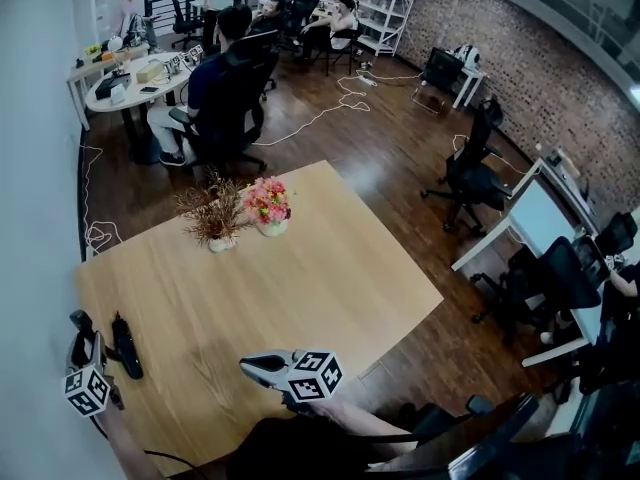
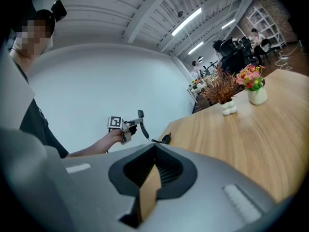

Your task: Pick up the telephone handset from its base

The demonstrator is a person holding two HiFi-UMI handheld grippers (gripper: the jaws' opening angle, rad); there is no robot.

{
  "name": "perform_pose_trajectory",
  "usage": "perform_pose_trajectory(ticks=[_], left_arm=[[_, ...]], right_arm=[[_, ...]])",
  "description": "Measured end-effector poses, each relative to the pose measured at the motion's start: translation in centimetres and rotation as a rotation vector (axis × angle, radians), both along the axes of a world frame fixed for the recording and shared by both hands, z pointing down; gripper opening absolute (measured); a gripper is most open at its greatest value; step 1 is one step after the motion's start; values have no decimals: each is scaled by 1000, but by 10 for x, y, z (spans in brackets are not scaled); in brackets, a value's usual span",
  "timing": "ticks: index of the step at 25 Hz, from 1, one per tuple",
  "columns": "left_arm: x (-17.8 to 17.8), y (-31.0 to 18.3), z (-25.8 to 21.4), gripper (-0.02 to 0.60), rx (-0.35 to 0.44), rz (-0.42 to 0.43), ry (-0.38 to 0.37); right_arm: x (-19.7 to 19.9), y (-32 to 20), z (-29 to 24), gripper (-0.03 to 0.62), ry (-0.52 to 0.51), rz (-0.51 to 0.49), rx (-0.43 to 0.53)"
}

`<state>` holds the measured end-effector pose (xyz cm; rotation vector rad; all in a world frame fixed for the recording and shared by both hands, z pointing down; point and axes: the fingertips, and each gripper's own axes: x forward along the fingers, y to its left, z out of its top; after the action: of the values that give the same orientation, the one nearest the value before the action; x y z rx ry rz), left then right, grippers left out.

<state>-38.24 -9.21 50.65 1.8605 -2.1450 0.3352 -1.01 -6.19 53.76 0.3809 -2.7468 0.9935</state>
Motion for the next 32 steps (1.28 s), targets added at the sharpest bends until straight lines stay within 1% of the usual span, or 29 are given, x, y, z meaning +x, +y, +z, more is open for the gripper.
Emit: perform_pose_trajectory(ticks=[11,26,29,32], left_arm=[[3,8,6,232,-5,-8,7],[2,17,10,230,-19,-26,-1],[3,9,19,230,-23,-28,1],[13,-2,23,230,-27,-19,1]], right_arm=[[-3,1,-4,3,-14,-16,11],[-3,1,-3,3,-19,-27,22],[3,-8,3,3,-21,-17,27],[16,-17,2,3,-25,5,45]])
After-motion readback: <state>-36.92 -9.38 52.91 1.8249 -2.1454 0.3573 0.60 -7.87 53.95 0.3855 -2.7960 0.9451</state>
